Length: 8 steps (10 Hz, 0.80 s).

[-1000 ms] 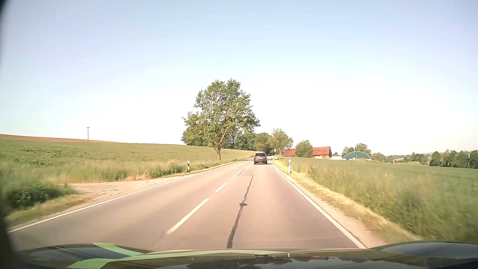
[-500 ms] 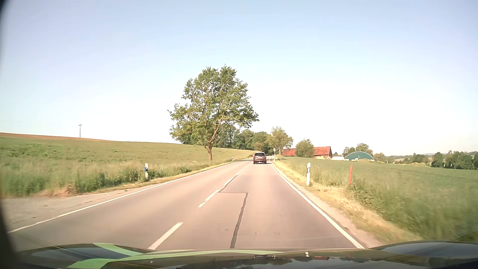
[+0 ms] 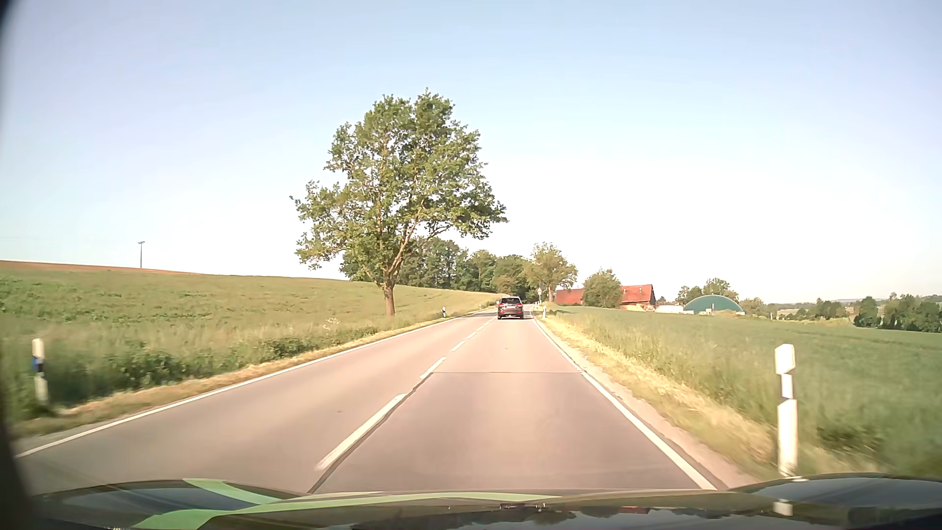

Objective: Follow the waypoints while adhering to traffic rules and regulations

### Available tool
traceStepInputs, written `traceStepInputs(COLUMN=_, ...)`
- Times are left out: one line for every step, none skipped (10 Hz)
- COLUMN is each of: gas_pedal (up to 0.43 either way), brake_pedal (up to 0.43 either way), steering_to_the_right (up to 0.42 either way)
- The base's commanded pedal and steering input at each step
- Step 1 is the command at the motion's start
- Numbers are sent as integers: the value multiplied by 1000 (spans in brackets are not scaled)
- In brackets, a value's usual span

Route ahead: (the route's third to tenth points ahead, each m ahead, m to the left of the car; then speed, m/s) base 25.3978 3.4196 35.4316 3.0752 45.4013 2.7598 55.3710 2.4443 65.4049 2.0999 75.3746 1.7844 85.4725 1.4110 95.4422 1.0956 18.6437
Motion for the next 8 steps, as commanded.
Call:
traceStepInputs(gas_pedal=157, brake_pedal=0, steering_to_the_right=0)
traceStepInputs(gas_pedal=169, brake_pedal=0, steering_to_the_right=0)
traceStepInputs(gas_pedal=169, brake_pedal=0, steering_to_the_right=0)
traceStepInputs(gas_pedal=169, brake_pedal=0, steering_to_the_right=0)
traceStepInputs(gas_pedal=169, brake_pedal=0, steering_to_the_right=0)
traceStepInputs(gas_pedal=169, brake_pedal=0, steering_to_the_right=0)
traceStepInputs(gas_pedal=157, brake_pedal=0, steering_to_the_right=0)
traceStepInputs(gas_pedal=157, brake_pedal=0, steering_to_the_right=0)
